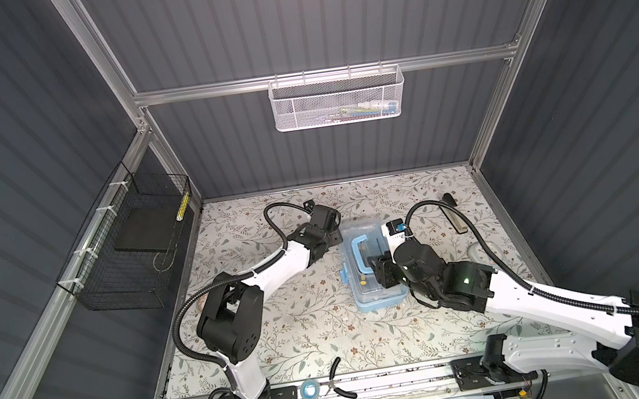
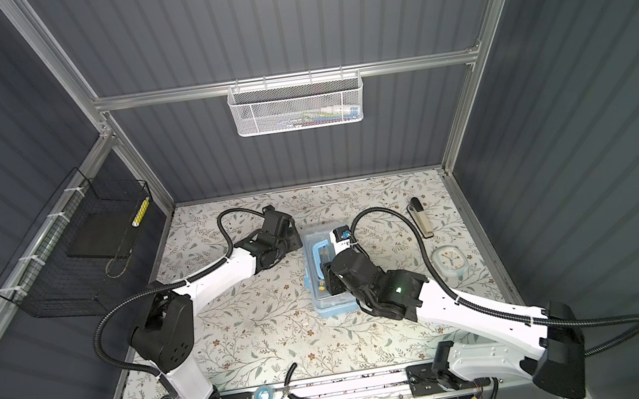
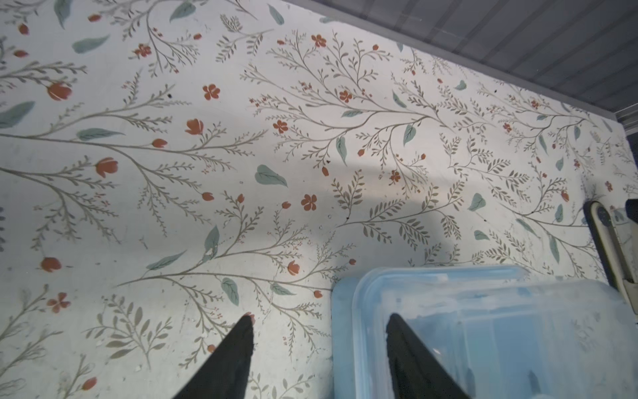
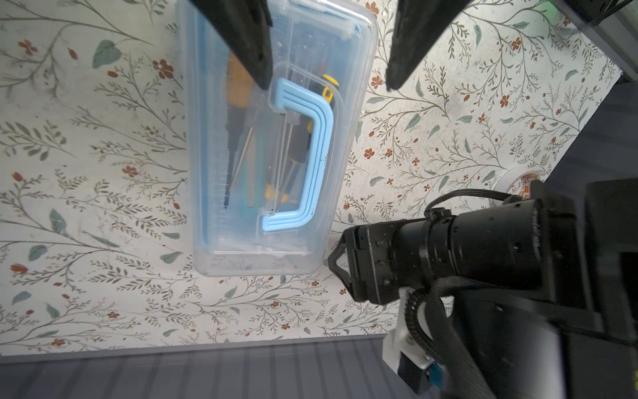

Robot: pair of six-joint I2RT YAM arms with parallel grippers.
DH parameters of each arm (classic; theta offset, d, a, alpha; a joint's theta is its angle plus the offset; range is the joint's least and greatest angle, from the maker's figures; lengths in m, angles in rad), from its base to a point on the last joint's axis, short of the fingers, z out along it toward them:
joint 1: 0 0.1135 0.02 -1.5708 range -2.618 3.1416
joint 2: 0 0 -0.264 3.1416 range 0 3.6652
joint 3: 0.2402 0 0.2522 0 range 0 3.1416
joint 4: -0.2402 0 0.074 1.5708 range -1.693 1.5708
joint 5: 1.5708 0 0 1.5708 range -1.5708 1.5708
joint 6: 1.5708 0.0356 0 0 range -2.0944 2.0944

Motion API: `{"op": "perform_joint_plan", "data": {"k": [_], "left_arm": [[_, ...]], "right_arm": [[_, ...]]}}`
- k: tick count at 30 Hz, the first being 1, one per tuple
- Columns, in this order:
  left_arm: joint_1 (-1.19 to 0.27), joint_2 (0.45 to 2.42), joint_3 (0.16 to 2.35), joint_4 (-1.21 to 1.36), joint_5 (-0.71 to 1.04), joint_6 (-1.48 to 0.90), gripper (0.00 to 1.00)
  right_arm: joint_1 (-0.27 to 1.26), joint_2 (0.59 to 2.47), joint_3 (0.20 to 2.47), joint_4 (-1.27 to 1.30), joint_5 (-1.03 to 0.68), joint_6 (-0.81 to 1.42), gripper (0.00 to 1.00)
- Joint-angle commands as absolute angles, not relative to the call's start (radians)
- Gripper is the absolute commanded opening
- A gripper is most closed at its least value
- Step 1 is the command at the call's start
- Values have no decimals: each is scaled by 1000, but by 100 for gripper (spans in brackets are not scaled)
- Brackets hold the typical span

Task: Pack the tool kit
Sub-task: 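Swing the clear lid over the box and press it down with the right gripper, then move the left gripper to the blue latch while the right gripper holds the lid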

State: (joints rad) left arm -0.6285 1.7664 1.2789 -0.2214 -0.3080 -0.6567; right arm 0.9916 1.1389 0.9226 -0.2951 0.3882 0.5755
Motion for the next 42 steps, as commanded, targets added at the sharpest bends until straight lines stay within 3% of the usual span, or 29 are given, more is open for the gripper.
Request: {"op": "perform_joint_plan", "data": {"k": [1,4,5,8,14,17,22,31,42], "left_arm": [[-612,1704,1227,-245,-327,-618,66],[-614,1622,1128,-204,-317,-587,78],[-615,1594,1088,-191,-314,-587,86],[-615,1504,970,-145,-287,-584,93],[-657,1324,725,-9,-187,-589,94],[-707,1248,610,62,-205,-608,99],[-821,1207,483,155,-340,-614,100],[-895,1270,358,390,-457,-568,100],[-920,1478,367,635,-438,-491,99]], "right_arm": [[979,1171,925,-276,346,586,54],[959,1187,919,-255,302,584,54],[953,1192,920,-255,287,585,54],[946,1200,912,-238,256,578,55],[936,1216,911,-226,205,572,55],[927,1215,899,-221,197,572,55],[910,1205,867,-205,188,575,54],[884,1160,825,-193,196,572,54],[847,1147,810,-185,176,568,53]]}}
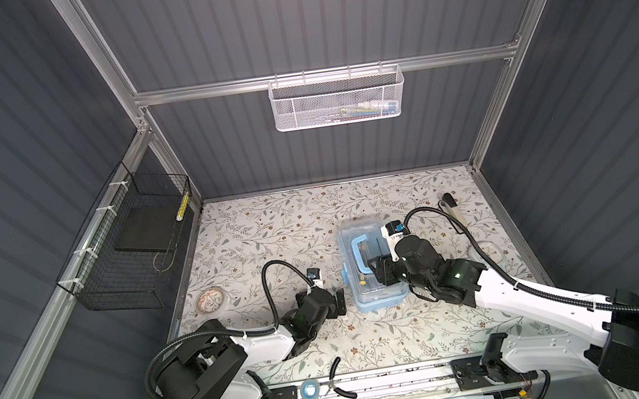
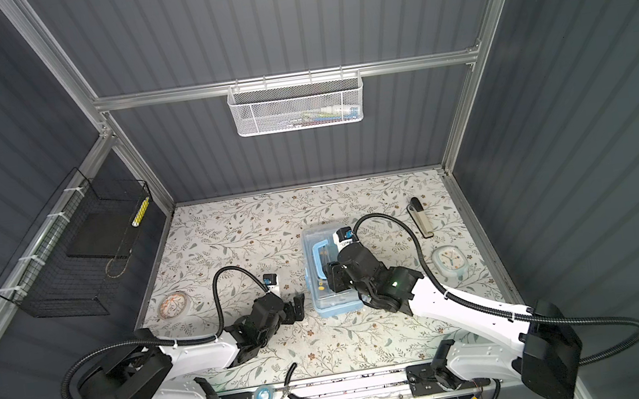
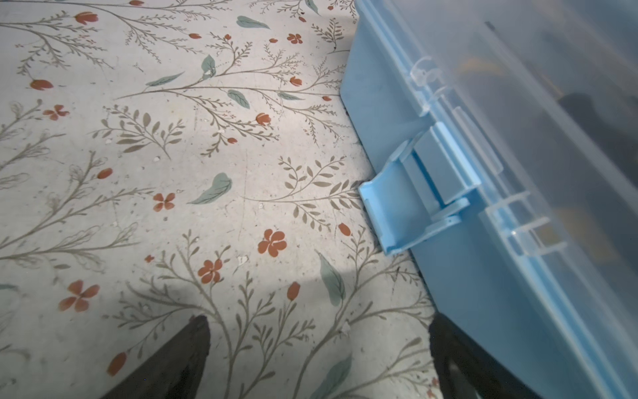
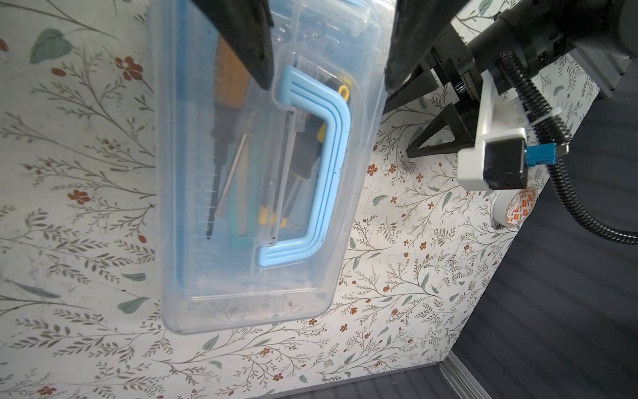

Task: Pack the tool kit
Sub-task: 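Move the left gripper to the blue latch while the right gripper holds the lid, then push the blue latch up against the lid with the left gripper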

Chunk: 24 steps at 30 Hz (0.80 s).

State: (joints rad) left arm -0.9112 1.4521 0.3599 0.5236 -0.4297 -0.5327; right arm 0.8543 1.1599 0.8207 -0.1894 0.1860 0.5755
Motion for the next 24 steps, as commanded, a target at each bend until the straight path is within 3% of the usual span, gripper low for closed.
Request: {"op": "perform_joint_plan", "data": {"k": [1,24], "left_arm": [[-920,1491,368,649,-430,-487,99],[-921,1733,443,795,-425,-444,96]], "right_arm": [[844,1147,809,-184,174,568,53],[799,1152,784,-164,138,575,53]]}}
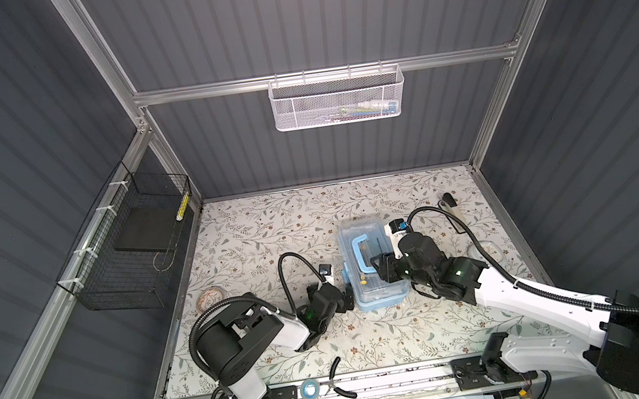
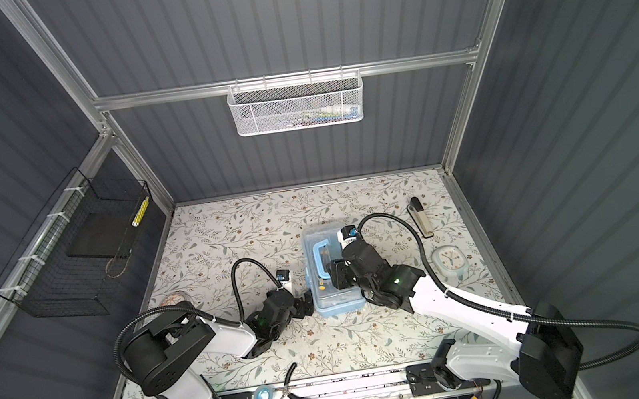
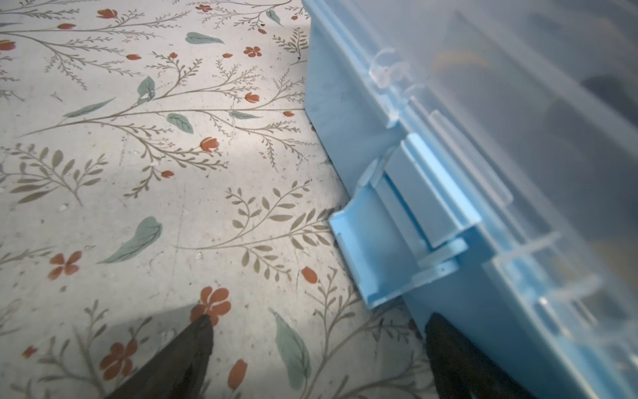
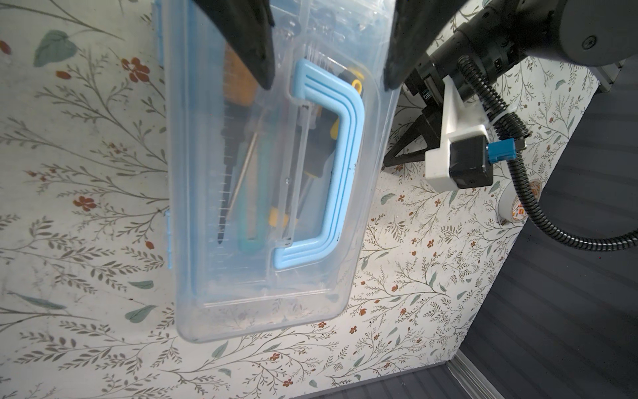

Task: Pack the tool kit
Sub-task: 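Push the blue latch up against the lid with the left gripper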

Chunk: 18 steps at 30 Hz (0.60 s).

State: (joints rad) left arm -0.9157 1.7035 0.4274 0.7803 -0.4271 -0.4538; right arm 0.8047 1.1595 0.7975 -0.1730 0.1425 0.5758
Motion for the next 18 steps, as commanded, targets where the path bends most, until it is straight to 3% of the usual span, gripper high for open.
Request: {"op": "perform_joint_plan", "data": {"k": [1,18], "left_arm": [[-921,1742,445,795,-435,-443,96],[-919,1752,516,727,-559,-388,95]], "right_arm": [[798,1150,782,-164,137,574,53],[796,1156,770,-155,125,588,52]]}}
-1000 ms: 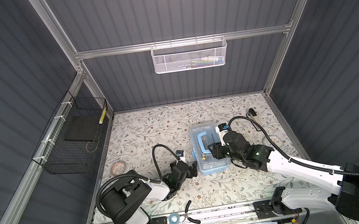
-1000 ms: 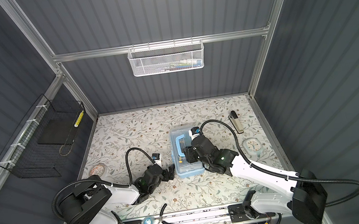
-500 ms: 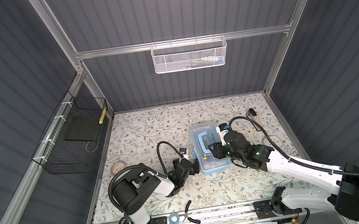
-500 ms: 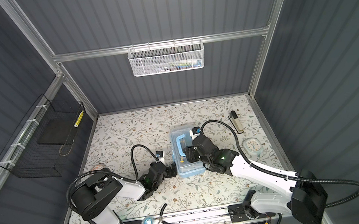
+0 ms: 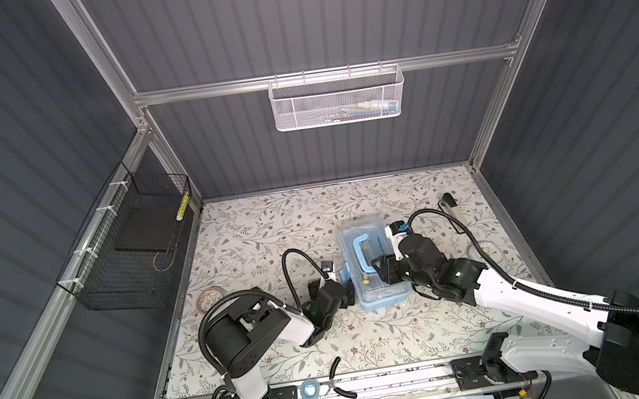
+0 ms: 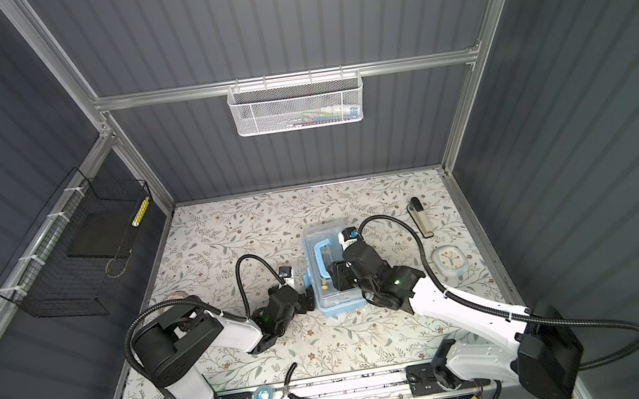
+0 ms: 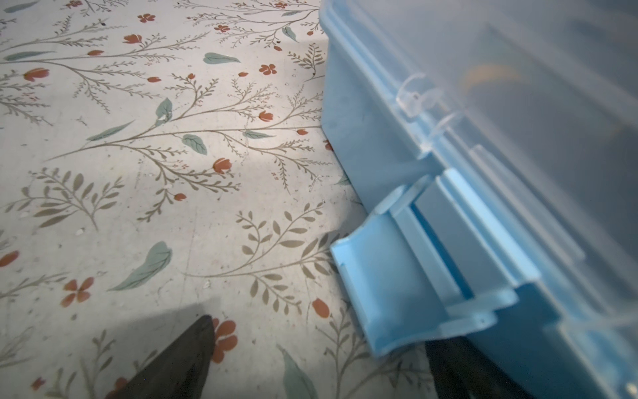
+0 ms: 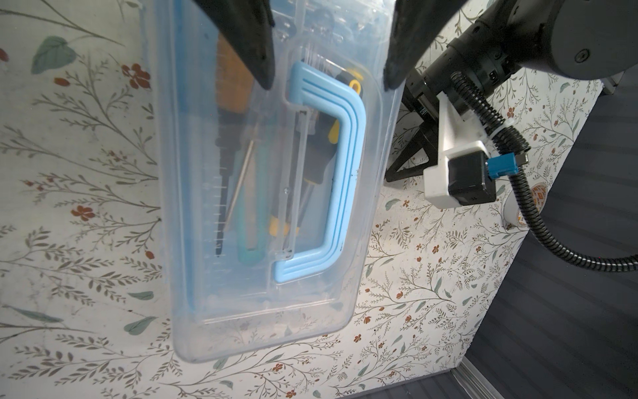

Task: Pack the tool kit
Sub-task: 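Push the blue latch up against the lid with the left gripper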

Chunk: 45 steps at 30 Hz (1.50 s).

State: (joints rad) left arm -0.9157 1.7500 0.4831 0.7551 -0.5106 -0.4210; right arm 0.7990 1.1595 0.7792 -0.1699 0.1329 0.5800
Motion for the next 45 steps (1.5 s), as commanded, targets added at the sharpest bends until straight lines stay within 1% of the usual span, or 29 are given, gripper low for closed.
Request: {"op": "perform_joint_plan", "data": {"k": [1,22,28,34,37,40,42,45], "left_arm": [[-919,1753,518,727,-564,-382,95],[-918,1623,482,684,-664,-363,94],[-911,1574,479,674,-645,-377,93],[-901,1518,503,578,-608,-425,93],[-897,1506,510,560,-571,-439,90],[-894,1496,511,552,-543,-450,83],[-895,1490,509,556,-529,-455,77],[-896,1477,504,558,-523,-464,73]], "right_arm": [[796,1159,770,-158,124,588,52],[796,1161,764,-158,103,598,52],[796,1161,761,-154,94,606,52],[796,1161,756,-155,93,611,52],[796,1168,755,-148,88,617,52],[796,1178,755,-143,79,618,52],[796,1182,756,-144,77,622,52],[797,1181,755,-143,73,623,52]]}}
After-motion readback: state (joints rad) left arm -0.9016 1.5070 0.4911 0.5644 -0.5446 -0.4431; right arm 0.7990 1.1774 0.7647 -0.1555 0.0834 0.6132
